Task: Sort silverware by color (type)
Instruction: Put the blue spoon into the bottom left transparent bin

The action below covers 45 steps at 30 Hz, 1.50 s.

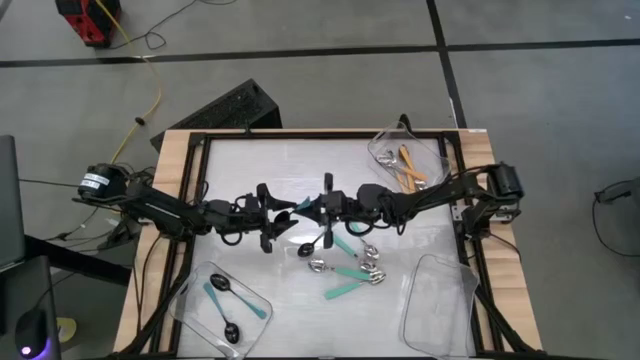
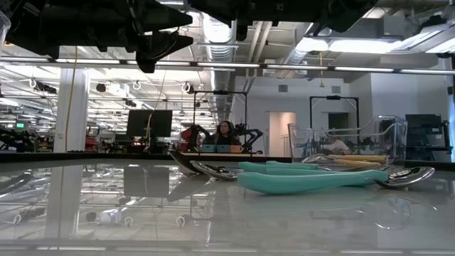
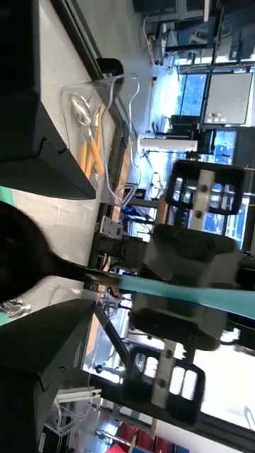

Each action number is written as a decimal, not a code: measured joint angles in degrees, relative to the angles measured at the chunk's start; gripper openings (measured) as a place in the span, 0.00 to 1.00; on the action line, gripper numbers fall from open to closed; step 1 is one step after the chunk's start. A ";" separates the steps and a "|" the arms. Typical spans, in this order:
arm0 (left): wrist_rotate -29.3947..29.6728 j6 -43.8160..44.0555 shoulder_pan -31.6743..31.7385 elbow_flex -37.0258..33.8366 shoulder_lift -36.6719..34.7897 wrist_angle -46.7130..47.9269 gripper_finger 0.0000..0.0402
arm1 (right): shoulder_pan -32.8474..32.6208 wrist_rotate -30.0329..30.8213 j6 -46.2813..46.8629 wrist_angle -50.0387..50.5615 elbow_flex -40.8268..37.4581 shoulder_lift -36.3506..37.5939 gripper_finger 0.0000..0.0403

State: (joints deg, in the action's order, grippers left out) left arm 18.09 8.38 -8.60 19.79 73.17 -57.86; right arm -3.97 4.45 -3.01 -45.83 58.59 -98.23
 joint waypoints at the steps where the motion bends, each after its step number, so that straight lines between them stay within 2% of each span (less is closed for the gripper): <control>1: 0.22 0.01 0.00 0.00 0.00 0.37 0.57 | 0.00 0.02 0.00 -0.18 0.00 0.27 0.09; 8: 0.20 0.59 -0.08 0.00 0.00 2.04 0.57 | -0.77 0.42 -0.26 1.68 0.00 1.86 0.09; 13: 0.28 0.92 -0.09 0.00 -0.46 1.98 0.57 | -1.31 3.06 -1.44 8.60 0.00 5.39 0.09; 21: -0.29 0.66 -0.09 0.00 -2.68 2.10 0.57 | -3.46 3.33 -1.58 18.95 0.02 11.69 0.09; 26: -1.23 1.16 -0.09 0.00 -4.20 4.64 0.57 | -5.83 7.76 -1.70 26.19 0.04 14.08 0.09; 29: -1.25 1.58 -0.09 0.00 -5.09 4.96 0.57 | -7.13 8.39 -0.65 27.64 0.04 13.90 0.09; 34: -2.45 1.63 -0.09 0.00 -8.02 5.10 0.57 | -9.78 8.31 2.06 26.52 0.01 12.37 0.09; 38: -2.35 0.75 -0.09 0.00 -12.32 7.42 0.57 | -12.14 8.34 3.15 21.98 -0.13 10.14 0.09; 41: -2.34 0.51 -0.09 -0.03 -16.28 11.45 0.56 | -13.52 8.25 2.95 13.87 0.72 6.60 0.09; 45: -2.36 0.64 -0.19 -0.05 -22.13 15.92 0.56 | -14.79 7.52 2.54 8.32 2.38 1.15 0.09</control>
State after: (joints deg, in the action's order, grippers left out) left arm 15.73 9.02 -8.79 19.74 51.04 -41.94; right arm -18.75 11.97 -0.47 -37.50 60.96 -97.08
